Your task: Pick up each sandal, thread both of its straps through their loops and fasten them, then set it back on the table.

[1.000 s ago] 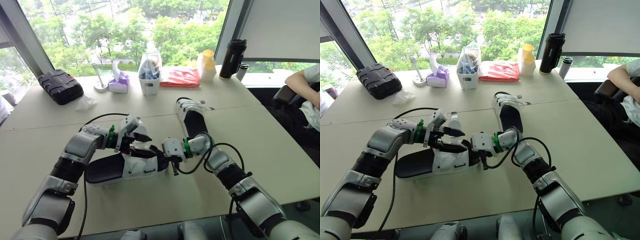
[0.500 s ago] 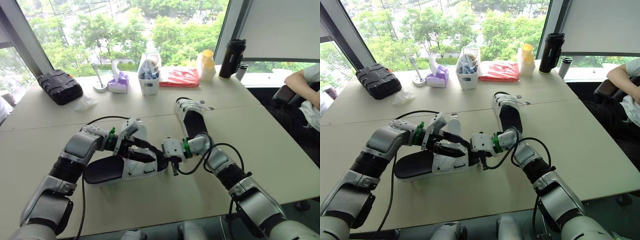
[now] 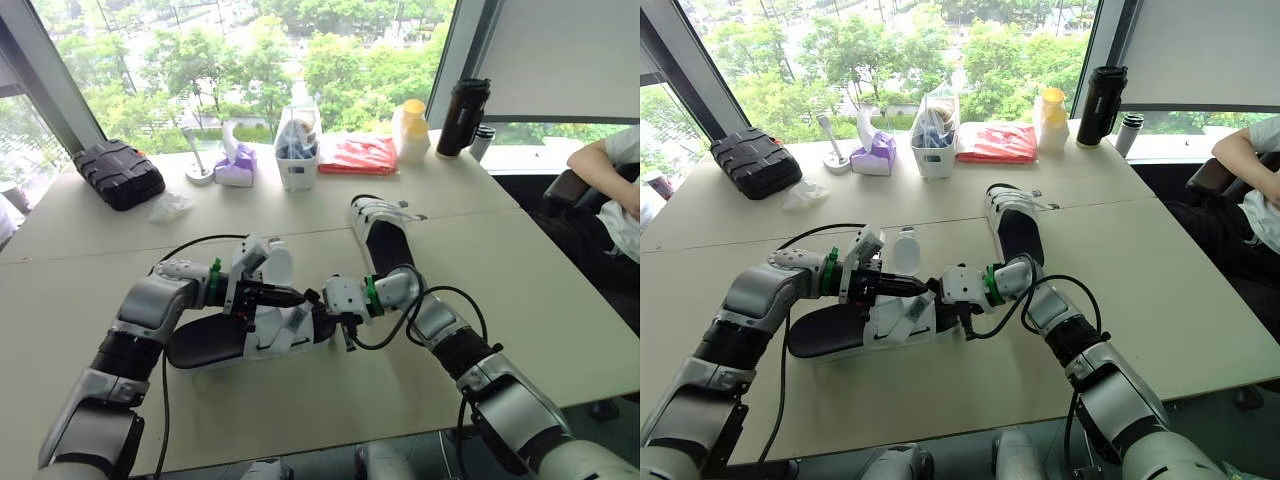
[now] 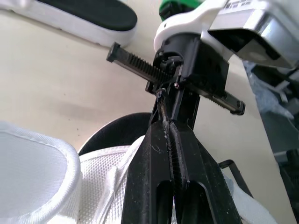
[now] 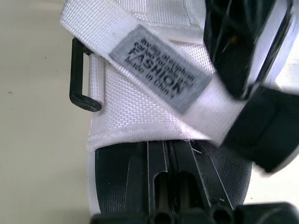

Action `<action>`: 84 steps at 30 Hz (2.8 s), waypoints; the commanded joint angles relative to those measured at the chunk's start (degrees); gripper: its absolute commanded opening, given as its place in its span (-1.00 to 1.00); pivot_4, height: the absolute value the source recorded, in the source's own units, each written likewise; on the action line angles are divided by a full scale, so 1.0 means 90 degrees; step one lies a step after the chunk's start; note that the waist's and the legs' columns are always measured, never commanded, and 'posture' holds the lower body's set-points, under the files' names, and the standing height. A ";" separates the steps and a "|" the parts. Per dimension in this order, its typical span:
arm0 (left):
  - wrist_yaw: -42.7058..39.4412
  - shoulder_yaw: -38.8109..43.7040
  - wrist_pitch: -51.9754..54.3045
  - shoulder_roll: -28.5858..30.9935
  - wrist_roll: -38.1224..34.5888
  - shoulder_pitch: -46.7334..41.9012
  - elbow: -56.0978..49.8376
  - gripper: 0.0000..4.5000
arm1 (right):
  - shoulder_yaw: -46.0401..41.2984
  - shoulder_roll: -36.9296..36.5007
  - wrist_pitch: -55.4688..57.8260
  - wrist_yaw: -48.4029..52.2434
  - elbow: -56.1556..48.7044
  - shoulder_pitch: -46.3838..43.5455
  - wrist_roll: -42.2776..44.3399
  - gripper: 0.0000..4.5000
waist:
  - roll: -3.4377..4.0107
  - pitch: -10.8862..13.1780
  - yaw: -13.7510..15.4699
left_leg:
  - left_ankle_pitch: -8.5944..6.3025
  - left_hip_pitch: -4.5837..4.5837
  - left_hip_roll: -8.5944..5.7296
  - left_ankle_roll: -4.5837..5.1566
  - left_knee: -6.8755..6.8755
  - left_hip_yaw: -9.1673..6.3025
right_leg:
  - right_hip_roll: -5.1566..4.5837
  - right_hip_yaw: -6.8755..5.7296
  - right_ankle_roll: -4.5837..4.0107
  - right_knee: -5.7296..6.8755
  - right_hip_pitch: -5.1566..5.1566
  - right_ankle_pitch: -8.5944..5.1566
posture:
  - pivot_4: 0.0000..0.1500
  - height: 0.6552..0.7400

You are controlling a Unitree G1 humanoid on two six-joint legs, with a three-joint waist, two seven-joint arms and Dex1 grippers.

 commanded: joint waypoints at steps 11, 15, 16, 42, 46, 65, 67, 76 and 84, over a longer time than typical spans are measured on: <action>0.1290 0.1815 0.0410 -0.0108 -0.1315 0.1035 -0.1533 -0.98 | 0.0264 -0.0120 0.0218 -0.0074 0.0488 0.0217 -0.0541 -1.00 | -0.0002 -0.0001 0.0005 | 0.0000 0.0001 0.0005 -0.0001 0.0001 -0.0001 | 0.0000 0.0001 -0.0006 0.0001 0.0001 0.0004 | 1.00 1.00; 0.1689 0.2232 0.0457 -0.0289 -0.1709 0.1432 -0.1829 -0.98 | 0.0266 -0.0125 0.0217 -0.0076 0.0480 0.0233 -0.0543 -1.00 | -0.0003 -0.0002 0.0006 | 0.0002 0.0001 0.0004 -0.0004 0.0002 -0.0001 | -0.0001 0.0000 -0.0009 0.0001 0.0002 0.0005 | 1.00 1.00; 0.1786 0.2332 0.0451 -0.0332 -0.1791 0.1540 -0.1891 -0.98 | 0.0266 -0.0126 0.0219 -0.0075 0.0477 0.0237 -0.0543 -1.00 | -0.0004 -0.0002 0.0006 | 0.0002 0.0001 0.0004 -0.0004 0.0002 0.0000 | -0.0001 0.0000 -0.0009 0.0001 0.0002 0.0005 | 1.00 1.00; 0.3019 0.2655 -0.0806 -0.1084 -0.1928 0.2488 -0.1562 -0.98 | 0.0400 -0.0214 0.0014 0.0249 0.0301 0.0404 -0.0579 -1.00 | -0.0022 -0.0017 0.0024 | 0.0002 0.0002 0.0001 -0.0006 -0.0002 0.0002 | -0.0004 -0.0001 -0.0013 -0.0009 0.0008 0.0005 | 1.00 1.00; 0.3044 0.2458 -0.0876 -0.1093 -0.1756 0.2564 -0.1435 -0.98 | 0.0397 -0.0215 0.0019 0.0244 0.0306 0.0395 -0.0581 -1.00 | -0.0023 -0.0018 0.0025 | 0.0002 0.0002 0.0000 -0.0006 -0.0002 0.0003 | -0.0004 -0.0001 -0.0013 -0.0009 0.0008 0.0005 | 1.00 1.00; 0.3679 0.2071 -0.0096 -0.1018 -0.1472 0.2624 -0.1171 -0.98 | 0.0394 -0.0215 0.0012 0.0186 0.0300 0.0406 -0.0646 -1.00 | -0.0029 -0.0048 0.0028 | 0.0002 0.0009 0.0000 -0.0005 -0.0002 0.0001 | -0.0005 -0.0002 -0.0012 -0.0009 0.0018 0.0005 | 1.00 1.00; 0.3707 0.2115 0.0083 -0.0965 -0.1533 0.2703 -0.1234 -0.87 | 0.0391 -0.0208 0.0007 0.0185 0.0309 0.0405 -0.0653 -1.00 | -0.0030 -0.0053 0.0026 | 0.0002 0.0011 0.0000 -0.0005 -0.0003 0.0001 | -0.0005 -0.0002 -0.0012 -0.0010 0.0021 0.0004 | 1.00 1.00; 0.3831 0.2303 0.0228 -0.0614 -0.1513 0.2883 -0.1386 0.93 | 0.0394 -0.0137 -0.0012 0.0168 0.0371 0.0373 -0.0678 -1.00 | -0.0027 -0.0073 0.0033 | 0.0002 0.0017 0.0000 -0.0005 -0.0006 -0.0002 | -0.0007 -0.0003 -0.0010 -0.0013 0.0027 -0.0001 | 1.00 1.00; 0.3669 0.2652 0.0309 -0.0505 -0.1888 0.2091 -0.1038 0.97 | 0.0400 -0.0116 -0.0020 0.0138 0.0370 0.0386 -0.0692 -1.00 | -0.0029 -0.0075 0.0030 | 0.0002 0.0021 0.0000 -0.0006 -0.0006 -0.0007 | -0.0005 -0.0011 0.0001 -0.0013 0.0031 -0.0007 | 1.00 1.00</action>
